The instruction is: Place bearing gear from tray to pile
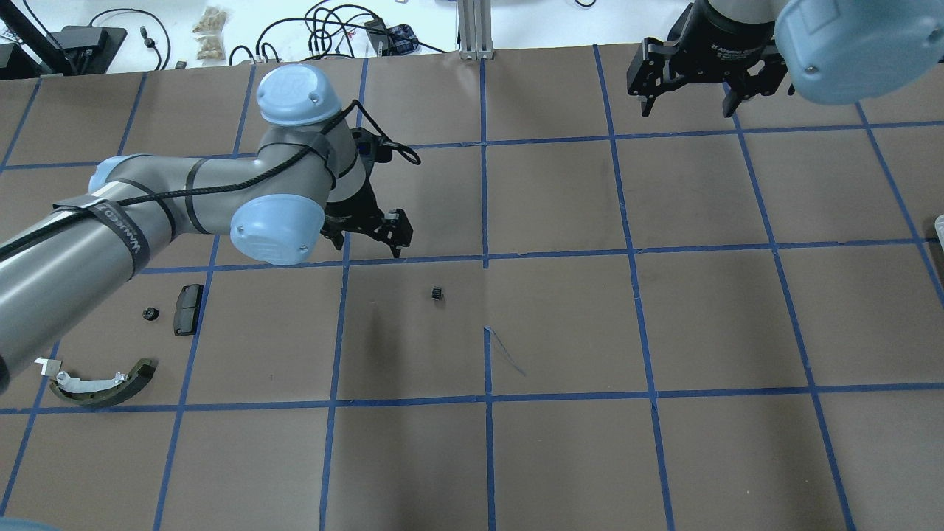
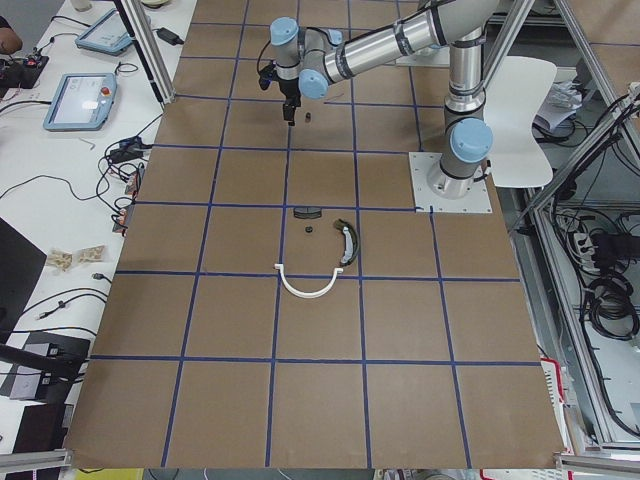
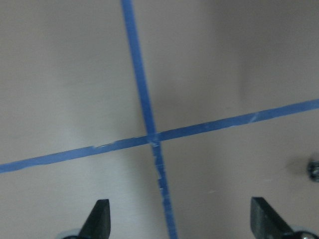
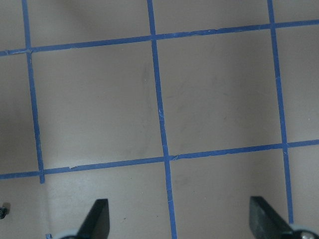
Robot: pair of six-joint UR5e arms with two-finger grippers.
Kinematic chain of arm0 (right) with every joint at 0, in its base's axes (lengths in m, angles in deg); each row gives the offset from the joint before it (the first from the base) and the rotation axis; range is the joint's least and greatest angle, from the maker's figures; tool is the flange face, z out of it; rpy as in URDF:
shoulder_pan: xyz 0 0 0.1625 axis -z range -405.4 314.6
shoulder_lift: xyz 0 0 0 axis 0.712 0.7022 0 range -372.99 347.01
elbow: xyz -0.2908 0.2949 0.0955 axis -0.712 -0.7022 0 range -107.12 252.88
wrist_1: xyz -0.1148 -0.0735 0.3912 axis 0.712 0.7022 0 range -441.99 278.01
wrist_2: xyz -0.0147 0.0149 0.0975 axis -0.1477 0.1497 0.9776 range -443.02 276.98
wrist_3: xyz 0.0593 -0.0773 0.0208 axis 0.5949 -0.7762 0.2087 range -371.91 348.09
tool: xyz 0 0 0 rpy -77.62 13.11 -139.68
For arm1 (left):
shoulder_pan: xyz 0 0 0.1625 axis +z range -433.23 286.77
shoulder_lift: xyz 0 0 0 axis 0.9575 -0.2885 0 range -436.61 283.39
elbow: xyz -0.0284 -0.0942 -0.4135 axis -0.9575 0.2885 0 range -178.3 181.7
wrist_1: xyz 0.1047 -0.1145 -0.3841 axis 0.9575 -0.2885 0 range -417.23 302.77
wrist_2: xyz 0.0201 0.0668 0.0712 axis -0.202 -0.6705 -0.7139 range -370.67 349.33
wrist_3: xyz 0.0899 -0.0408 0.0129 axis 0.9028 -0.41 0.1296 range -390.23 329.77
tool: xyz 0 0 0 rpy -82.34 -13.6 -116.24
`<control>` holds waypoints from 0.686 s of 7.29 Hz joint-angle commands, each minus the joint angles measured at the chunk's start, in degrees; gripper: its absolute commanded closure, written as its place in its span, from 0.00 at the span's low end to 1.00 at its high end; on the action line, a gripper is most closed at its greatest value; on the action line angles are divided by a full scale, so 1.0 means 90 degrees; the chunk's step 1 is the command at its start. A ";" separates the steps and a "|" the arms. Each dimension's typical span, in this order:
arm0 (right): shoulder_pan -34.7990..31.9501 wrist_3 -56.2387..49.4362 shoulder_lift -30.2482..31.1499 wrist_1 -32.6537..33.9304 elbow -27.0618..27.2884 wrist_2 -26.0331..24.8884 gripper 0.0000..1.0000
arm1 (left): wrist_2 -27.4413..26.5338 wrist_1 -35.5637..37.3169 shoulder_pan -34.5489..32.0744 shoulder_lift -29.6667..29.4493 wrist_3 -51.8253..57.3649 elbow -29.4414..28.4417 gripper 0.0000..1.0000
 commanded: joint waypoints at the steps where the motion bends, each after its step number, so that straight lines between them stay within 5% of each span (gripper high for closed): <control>1: -0.0006 0.0075 -0.0005 0.0079 0.0071 0.0077 0.00 | 0.0045 0.0456 -0.0690 -0.0320 -0.0398 0.0051 0.00; 5: -0.0104 -0.0002 0.0044 0.0050 -0.0103 0.0048 0.00 | 0.0045 0.0652 -0.0859 -0.0790 -0.0409 0.0061 0.02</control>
